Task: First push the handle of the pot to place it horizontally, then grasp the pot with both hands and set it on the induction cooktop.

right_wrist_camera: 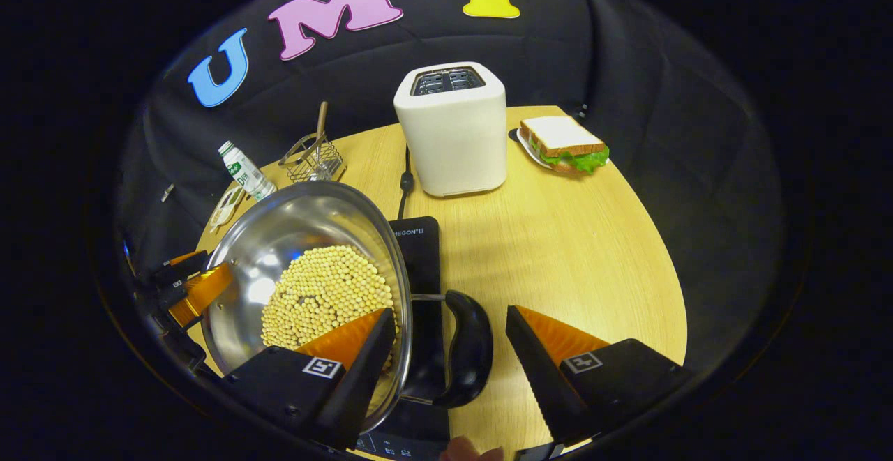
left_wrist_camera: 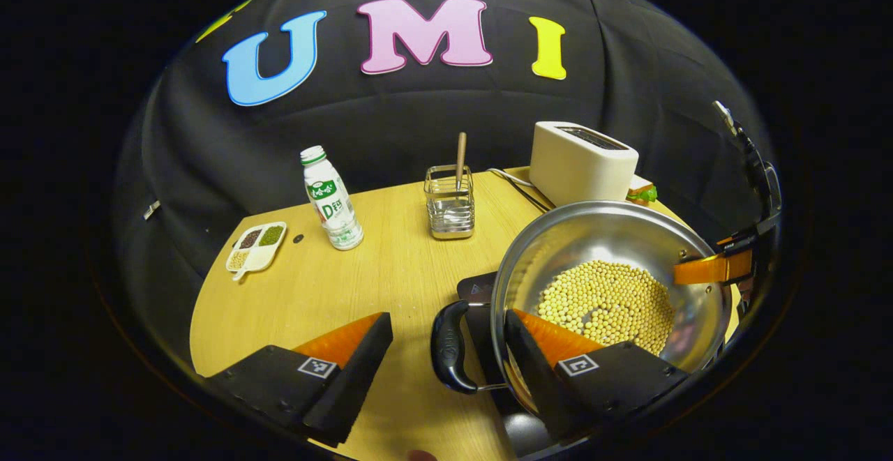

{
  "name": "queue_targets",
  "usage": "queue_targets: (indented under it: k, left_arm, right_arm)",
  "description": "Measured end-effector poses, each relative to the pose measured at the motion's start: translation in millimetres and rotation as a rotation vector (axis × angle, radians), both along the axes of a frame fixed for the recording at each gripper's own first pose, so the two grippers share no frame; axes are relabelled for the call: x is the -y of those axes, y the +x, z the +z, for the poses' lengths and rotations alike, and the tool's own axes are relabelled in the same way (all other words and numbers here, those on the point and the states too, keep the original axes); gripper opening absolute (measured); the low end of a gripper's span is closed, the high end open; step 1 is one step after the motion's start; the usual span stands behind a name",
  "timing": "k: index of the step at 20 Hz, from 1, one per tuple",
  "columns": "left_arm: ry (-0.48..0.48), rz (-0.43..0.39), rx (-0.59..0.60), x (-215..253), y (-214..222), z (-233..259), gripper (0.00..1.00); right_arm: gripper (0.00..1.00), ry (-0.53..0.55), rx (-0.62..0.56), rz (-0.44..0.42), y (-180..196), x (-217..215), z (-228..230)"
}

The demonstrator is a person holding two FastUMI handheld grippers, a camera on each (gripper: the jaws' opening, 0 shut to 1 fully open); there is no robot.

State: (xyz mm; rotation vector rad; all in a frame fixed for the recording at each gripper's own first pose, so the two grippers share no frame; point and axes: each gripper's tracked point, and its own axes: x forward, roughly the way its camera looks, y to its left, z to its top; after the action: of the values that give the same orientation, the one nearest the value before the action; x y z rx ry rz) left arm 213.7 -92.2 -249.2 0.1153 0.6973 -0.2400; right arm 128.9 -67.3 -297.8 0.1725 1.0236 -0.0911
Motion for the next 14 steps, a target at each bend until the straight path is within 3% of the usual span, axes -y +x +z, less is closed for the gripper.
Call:
queue_targets:
  k: [6,10,14]
  left_arm:
    - [0.03,0.036,0.11,-7,-1,40,0.98]
    - [-0.035,0.08,0.269,-10,-10,102,0.97]
    - [-0.07,0.118,0.453,-22,-32,170,0.97]
  right_arm:
    - [0.99,0.018,0.12,-0.006,7,-9,41]
    - [0.99,-0.074,0.352,0.022,25,-5,104]
    - [0.98,-0.151,0.636,0.048,20,-5,201]
